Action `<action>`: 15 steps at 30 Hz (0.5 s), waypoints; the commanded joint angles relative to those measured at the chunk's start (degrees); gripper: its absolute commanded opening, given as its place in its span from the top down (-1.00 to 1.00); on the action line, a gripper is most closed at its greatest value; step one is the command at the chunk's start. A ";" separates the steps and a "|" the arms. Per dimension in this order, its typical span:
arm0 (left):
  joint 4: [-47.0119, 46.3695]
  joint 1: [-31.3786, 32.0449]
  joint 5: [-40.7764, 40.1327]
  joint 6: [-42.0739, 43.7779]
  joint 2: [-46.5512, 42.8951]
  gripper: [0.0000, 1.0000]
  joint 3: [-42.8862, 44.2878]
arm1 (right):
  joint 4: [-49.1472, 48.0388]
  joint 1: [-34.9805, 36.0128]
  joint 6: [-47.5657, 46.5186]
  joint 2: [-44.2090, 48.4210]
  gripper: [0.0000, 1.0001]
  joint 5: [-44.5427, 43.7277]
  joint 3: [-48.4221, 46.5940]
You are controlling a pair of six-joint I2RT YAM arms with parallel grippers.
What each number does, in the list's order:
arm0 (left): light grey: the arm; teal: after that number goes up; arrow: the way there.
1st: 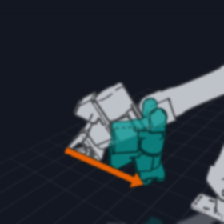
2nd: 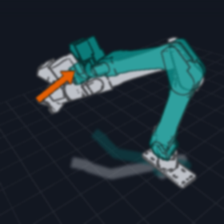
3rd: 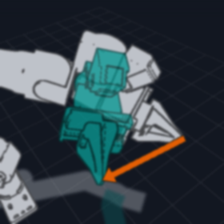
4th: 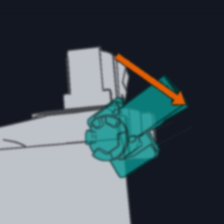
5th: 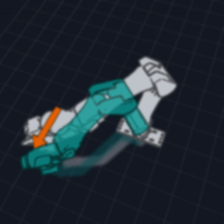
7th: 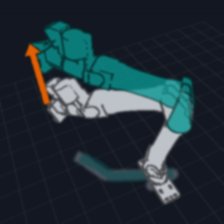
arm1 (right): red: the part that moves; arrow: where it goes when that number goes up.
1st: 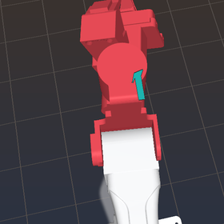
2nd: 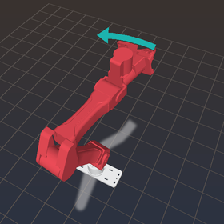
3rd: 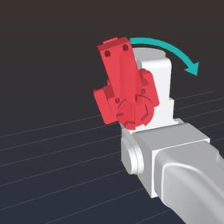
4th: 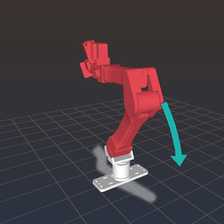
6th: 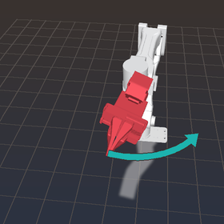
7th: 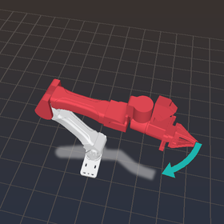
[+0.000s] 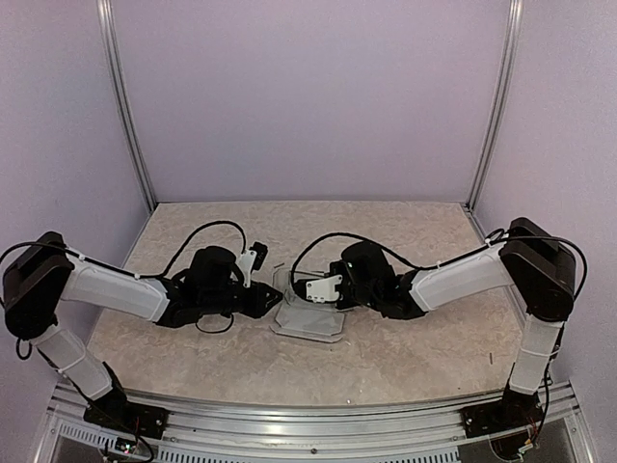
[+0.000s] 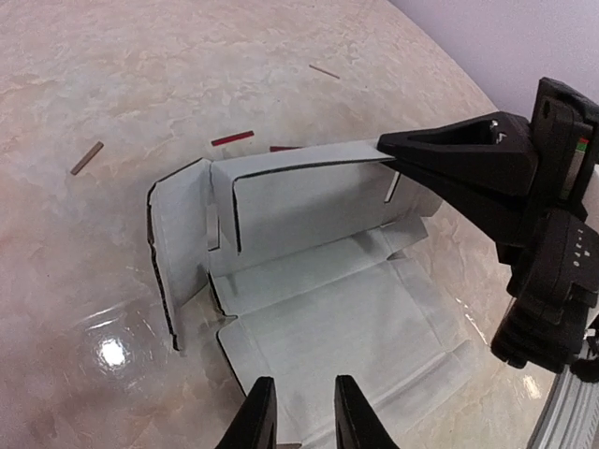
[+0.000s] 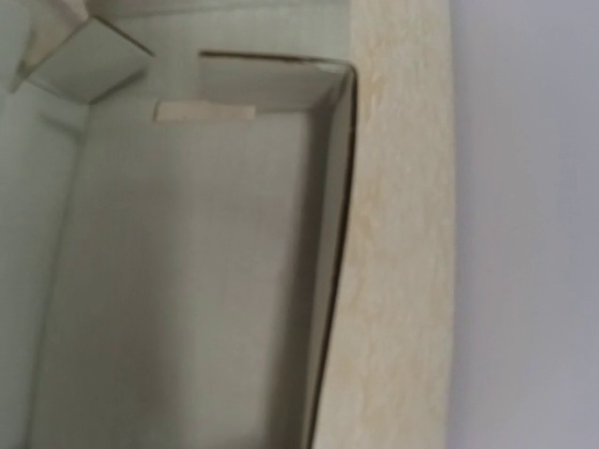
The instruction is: Fold the paper box
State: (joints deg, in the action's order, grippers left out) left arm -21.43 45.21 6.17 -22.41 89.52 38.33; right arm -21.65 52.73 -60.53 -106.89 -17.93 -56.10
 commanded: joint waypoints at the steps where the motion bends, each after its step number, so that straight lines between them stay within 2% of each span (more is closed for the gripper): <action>1: 1.36 0.47 -4.00 -5.79 3.38 0.57 -0.53 | 4.83 -0.30 3.30 1.36 1.00 0.65 -0.07; 7: 1.28 1.78 -4.17 -6.48 6.16 0.64 -0.31 | 6.16 -0.33 4.86 1.28 1.00 -1.21 -1.72; 15: 0.39 3.90 -0.33 -2.67 7.45 0.96 1.85 | 6.71 -0.35 6.27 1.78 1.00 -2.09 -1.59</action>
State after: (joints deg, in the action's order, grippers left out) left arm -20.73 48.12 3.95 -27.09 95.66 38.39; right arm -17.37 52.71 -55.79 -106.80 -19.16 -57.17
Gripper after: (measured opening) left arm 0.046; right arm 0.010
